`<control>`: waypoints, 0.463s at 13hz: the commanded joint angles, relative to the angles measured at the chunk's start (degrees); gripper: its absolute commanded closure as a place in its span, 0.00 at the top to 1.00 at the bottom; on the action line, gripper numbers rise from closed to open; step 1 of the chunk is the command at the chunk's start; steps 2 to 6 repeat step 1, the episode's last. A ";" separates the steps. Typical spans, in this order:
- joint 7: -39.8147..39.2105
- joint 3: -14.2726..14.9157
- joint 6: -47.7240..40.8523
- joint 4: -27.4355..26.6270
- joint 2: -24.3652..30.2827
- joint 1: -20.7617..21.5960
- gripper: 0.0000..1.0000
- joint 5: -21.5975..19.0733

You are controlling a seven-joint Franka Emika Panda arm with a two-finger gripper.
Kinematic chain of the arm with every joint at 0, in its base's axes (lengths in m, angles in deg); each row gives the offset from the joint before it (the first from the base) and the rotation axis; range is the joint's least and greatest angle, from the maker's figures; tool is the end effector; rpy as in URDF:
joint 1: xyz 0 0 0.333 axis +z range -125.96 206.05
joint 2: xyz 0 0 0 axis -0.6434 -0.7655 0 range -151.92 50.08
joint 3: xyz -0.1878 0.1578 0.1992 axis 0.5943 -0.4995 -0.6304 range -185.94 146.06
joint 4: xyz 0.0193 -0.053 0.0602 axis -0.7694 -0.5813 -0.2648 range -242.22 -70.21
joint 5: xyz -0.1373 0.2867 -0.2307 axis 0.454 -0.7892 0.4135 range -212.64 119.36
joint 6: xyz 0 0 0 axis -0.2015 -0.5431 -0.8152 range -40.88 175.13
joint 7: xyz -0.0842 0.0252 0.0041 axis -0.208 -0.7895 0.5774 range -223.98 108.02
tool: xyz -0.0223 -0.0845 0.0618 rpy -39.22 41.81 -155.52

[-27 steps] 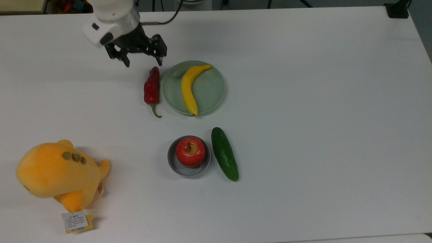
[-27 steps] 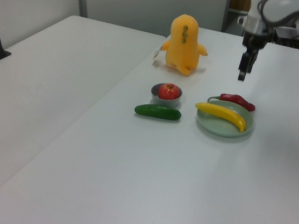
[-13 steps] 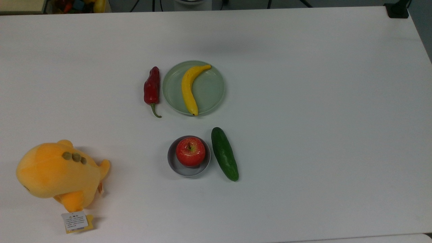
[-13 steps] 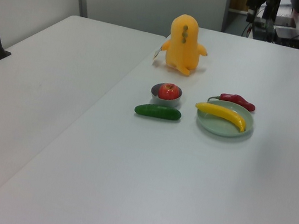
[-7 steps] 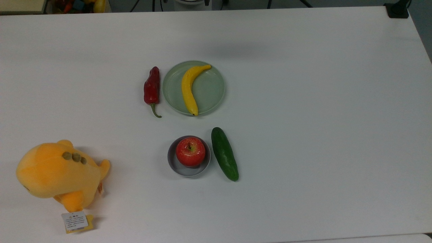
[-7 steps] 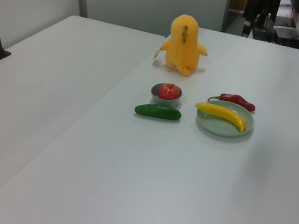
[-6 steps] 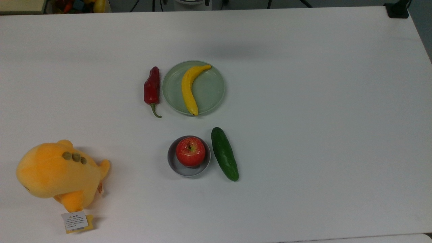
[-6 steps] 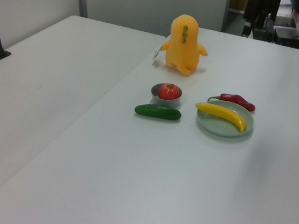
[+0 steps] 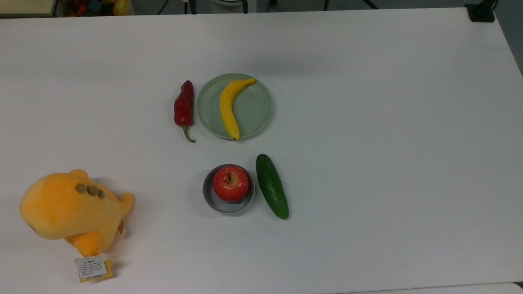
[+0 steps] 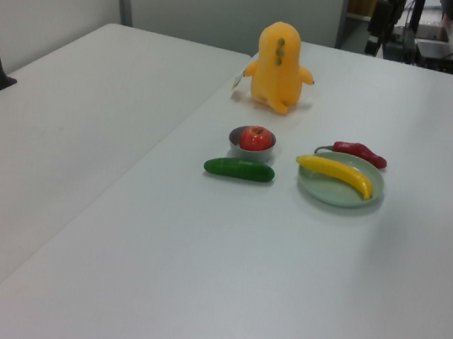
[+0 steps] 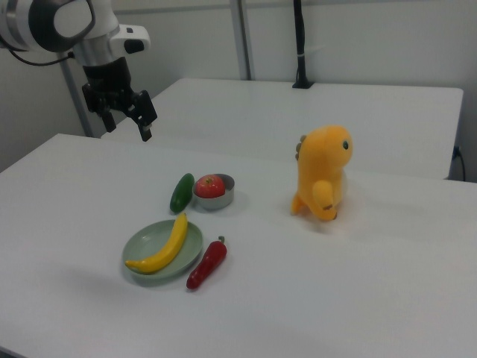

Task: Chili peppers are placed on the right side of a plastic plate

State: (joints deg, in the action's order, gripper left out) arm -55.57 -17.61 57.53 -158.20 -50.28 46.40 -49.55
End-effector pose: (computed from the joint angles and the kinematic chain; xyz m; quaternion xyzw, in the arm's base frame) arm 0.5619 0.0441 0.6264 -0.9982 -0.0121 -0.0513 0.0285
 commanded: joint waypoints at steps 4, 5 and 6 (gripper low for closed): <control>-0.83 0.39 1.30 -1.18 0.94 0.32 1.00 0.88; -0.83 0.39 1.30 -1.18 0.94 0.32 1.00 0.88; -0.83 0.39 1.30 -1.18 0.94 0.32 1.00 0.88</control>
